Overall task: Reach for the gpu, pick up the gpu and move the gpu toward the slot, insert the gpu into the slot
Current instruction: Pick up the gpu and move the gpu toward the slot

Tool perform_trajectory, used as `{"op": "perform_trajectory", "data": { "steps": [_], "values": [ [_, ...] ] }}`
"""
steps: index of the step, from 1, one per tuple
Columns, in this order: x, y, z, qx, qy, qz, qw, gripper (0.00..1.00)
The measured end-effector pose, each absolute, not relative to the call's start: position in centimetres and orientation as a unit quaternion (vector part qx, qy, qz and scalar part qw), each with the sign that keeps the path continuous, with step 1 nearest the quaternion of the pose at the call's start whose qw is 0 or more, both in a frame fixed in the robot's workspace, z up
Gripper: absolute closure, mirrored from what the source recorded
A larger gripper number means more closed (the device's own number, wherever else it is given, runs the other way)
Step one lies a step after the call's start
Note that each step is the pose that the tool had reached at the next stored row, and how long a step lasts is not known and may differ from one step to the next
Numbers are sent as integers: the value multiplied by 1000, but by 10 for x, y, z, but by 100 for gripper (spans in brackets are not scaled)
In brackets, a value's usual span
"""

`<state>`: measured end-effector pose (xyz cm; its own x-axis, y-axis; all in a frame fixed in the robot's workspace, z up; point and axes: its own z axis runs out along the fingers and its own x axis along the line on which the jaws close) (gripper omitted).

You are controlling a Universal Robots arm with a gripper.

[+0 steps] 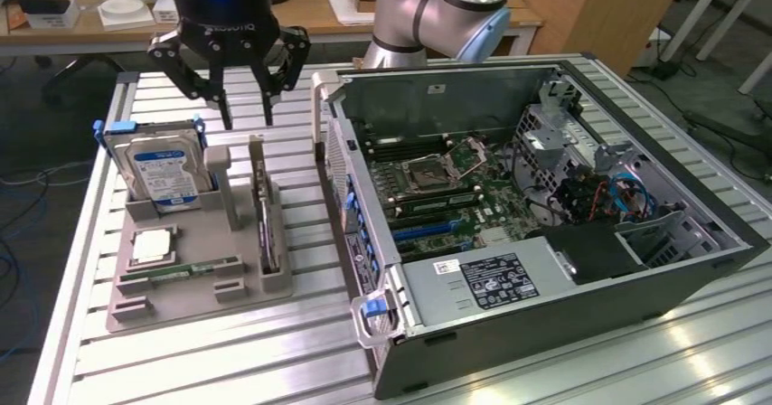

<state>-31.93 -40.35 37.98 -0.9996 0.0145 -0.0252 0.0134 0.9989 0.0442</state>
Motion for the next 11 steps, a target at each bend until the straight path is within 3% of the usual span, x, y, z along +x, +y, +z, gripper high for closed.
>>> {"op": "perform_trajectory", "data": {
  "steps": [11],
  "values": [
    [-320, -406, 362, 11, 1000, 22, 15, 53]
  ]
}}
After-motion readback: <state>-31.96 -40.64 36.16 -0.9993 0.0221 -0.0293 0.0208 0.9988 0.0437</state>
